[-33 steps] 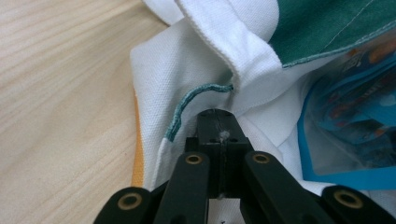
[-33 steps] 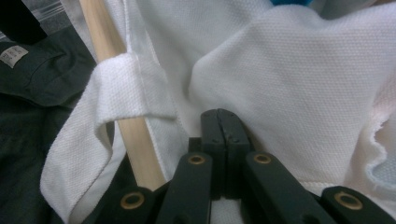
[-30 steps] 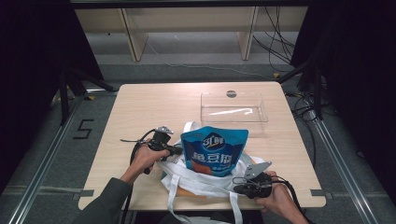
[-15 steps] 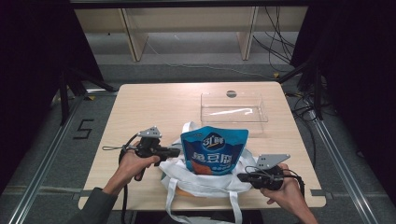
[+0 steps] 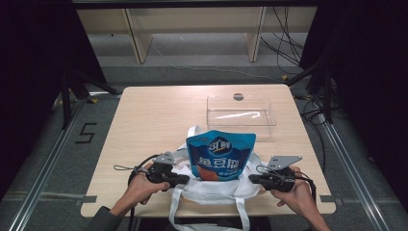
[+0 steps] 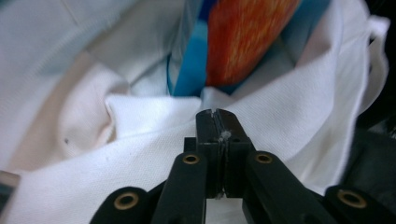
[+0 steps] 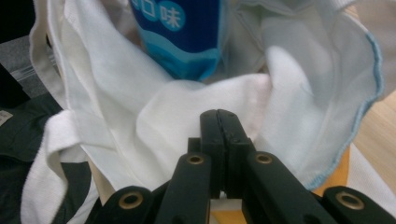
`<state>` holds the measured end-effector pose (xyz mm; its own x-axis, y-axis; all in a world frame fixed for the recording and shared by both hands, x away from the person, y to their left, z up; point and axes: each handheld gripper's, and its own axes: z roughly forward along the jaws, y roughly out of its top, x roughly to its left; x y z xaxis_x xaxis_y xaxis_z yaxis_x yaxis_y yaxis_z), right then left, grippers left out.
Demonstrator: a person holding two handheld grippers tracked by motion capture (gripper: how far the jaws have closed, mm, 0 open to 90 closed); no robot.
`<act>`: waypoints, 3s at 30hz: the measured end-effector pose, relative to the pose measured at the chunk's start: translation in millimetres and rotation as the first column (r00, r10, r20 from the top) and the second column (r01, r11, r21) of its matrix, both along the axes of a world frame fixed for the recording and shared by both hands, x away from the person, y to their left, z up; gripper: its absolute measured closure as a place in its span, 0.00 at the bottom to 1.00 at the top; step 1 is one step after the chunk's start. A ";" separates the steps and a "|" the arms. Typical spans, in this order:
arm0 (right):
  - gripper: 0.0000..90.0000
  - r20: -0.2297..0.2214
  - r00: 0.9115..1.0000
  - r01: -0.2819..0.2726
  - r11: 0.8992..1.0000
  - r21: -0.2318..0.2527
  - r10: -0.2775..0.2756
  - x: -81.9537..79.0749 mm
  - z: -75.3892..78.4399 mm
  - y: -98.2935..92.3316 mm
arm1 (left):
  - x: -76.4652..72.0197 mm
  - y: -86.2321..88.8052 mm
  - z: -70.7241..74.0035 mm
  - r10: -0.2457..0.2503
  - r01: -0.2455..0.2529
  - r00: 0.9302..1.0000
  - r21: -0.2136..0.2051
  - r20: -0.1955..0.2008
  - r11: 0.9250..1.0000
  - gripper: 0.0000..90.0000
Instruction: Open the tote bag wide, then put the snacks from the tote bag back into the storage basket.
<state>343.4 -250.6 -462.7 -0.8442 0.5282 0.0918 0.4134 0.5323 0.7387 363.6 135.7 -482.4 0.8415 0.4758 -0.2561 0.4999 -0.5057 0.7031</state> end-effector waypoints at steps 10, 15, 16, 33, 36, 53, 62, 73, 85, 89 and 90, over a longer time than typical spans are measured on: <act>1.00 0.014 1.000 0.025 0.999 0.024 -0.026 1.4 6.5 -7.9 | -4.1 2.5 3.1 0.014 -0.014 1.000 0.012 0.024 1.000 0.96; 0.98 0.032 0.999 0.035 0.998 0.055 -0.037 2.1 16.9 -16.0 | -10.5 21.5 24.2 0.062 -0.058 0.997 -0.101 0.039 0.993 0.89; 0.97 0.026 0.999 0.031 0.998 0.059 -0.032 2.2 19.3 -17.1 | -12.5 26.0 27.4 0.070 -0.065 0.997 -0.110 0.044 0.992 0.85; 0.52 0.012 1.000 0.026 0.999 0.027 -0.026 10.0 62.6 -29.4 | -52.5 77.3 4.1 0.206 -0.201 0.975 -0.064 0.083 0.978 0.34; 0.46 0.003 1.000 0.021 1.000 0.023 -0.021 10.0 70.5 -27.2 | -55.7 78.9 -3.4 0.220 -0.216 0.972 -0.051 0.087 0.975 0.31; 0.32 0.025 1.000 -0.017 1.000 -0.014 0.017 13.8 101.6 -8.2 | -63.5 82.0 -11.6 0.237 -0.241 0.965 0.025 0.110 0.970 0.20; 0.29 0.037 0.998 -0.045 0.997 -0.056 0.047 14.2 129.4 -0.5 | -65.7 80.2 -12.7 0.237 -0.240 0.966 0.022 0.107 0.970 0.18; 0.26 0.078 0.992 -0.092 0.992 -0.086 0.099 18.5 155.9 12.2 | -67.3 80.0 -12.6 0.237 -0.240 0.965 0.014 0.115 0.971 0.18; 0.29 0.084 0.980 -0.170 0.981 -0.093 0.178 34.4 170.0 45.4 | -67.0 82.3 -12.2 0.226 -0.230 0.967 0.026 0.117 0.973 0.18; 0.33 0.086 0.976 -0.191 0.975 -0.116 0.202 40.6 174.3 58.6 | -67.5 82.4 -12.3 0.220 -0.225 0.968 0.029 0.118 0.974 0.18; 0.33 0.086 0.973 -0.202 0.972 -0.123 0.213 42.7 174.8 61.9 | -67.5 81.6 -13.0 0.230 -0.234 0.966 0.021 0.116 0.972 0.18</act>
<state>386.1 -188.7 -287.9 -0.9383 0.3427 -0.0469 0.2138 0.6812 0.7002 296.1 217.3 -495.4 0.7296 0.6680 -0.1466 0.5255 -0.4104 0.7452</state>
